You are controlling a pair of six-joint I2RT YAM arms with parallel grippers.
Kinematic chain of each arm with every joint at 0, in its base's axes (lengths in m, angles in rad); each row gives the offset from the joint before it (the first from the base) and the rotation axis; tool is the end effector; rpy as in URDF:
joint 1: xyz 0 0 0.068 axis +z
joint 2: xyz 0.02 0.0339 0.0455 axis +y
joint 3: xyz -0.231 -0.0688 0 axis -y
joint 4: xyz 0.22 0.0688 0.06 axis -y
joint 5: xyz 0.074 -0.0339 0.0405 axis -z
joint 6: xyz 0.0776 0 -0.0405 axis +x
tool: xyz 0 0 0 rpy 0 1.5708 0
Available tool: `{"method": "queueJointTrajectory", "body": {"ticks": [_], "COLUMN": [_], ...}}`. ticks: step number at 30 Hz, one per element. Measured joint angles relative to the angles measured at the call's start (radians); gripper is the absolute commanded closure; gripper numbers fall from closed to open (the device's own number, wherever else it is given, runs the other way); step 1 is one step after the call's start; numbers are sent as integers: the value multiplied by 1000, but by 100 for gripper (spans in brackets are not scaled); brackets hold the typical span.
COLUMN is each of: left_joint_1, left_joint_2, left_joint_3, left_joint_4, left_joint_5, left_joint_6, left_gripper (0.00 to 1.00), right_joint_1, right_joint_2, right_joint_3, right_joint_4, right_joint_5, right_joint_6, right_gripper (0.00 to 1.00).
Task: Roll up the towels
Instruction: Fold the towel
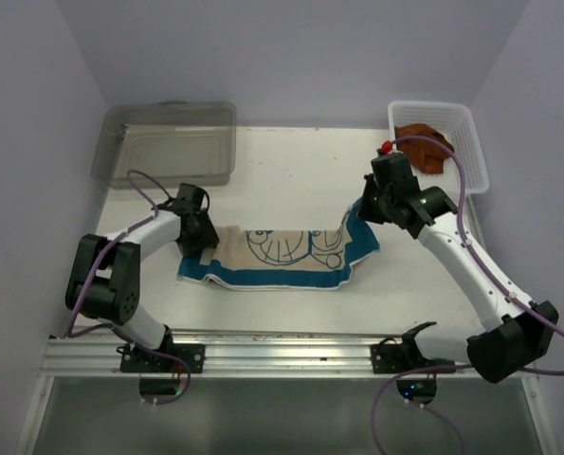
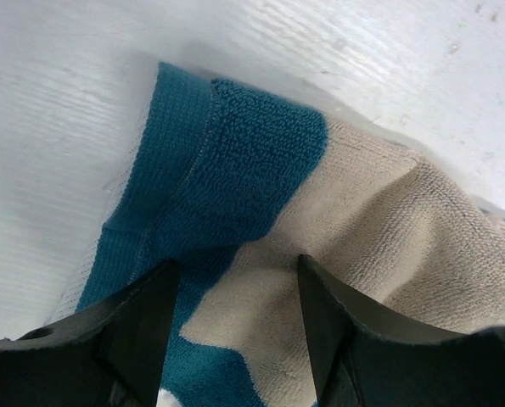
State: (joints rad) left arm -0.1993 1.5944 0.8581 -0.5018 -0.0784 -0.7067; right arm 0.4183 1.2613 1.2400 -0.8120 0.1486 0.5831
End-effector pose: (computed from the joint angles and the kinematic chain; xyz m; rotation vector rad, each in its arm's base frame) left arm 0.2739 -0.0491 0.0981 -0.7223 2.7121 -0.1073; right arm 0.2534 0.1001 0.2773 0.2676 2.3973 0.2898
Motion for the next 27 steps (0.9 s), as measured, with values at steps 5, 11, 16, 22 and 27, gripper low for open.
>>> {"method": "queueJointTrajectory", "body": {"ticks": [5,11,16,22,27], "left_joint_1": [-21,-5,79,109,107], "left_joint_2": [8,-13,-91,-116,-101], "left_joint_3": [24,21,2,-3,-21], "left_joint_4": [-3,-22,-95,-122,-116], "left_joint_5": [-2,-17,-56,-78,-66], "left_joint_6": [-12,-19,-16,-8,4], "left_gripper": [38,37,37,38,39], "right_joint_1": [63,192,278,290,226], "right_joint_2": [11,90,156,170,148], "right_joint_3": [56,131,161,164,164], "right_joint_4": [2,7,17,32,22], "right_joint_5": [-5,-1,-3,0,9], "right_joint_6": [5,26,40,51,43], "right_gripper": [100,100,100,100,100]}}
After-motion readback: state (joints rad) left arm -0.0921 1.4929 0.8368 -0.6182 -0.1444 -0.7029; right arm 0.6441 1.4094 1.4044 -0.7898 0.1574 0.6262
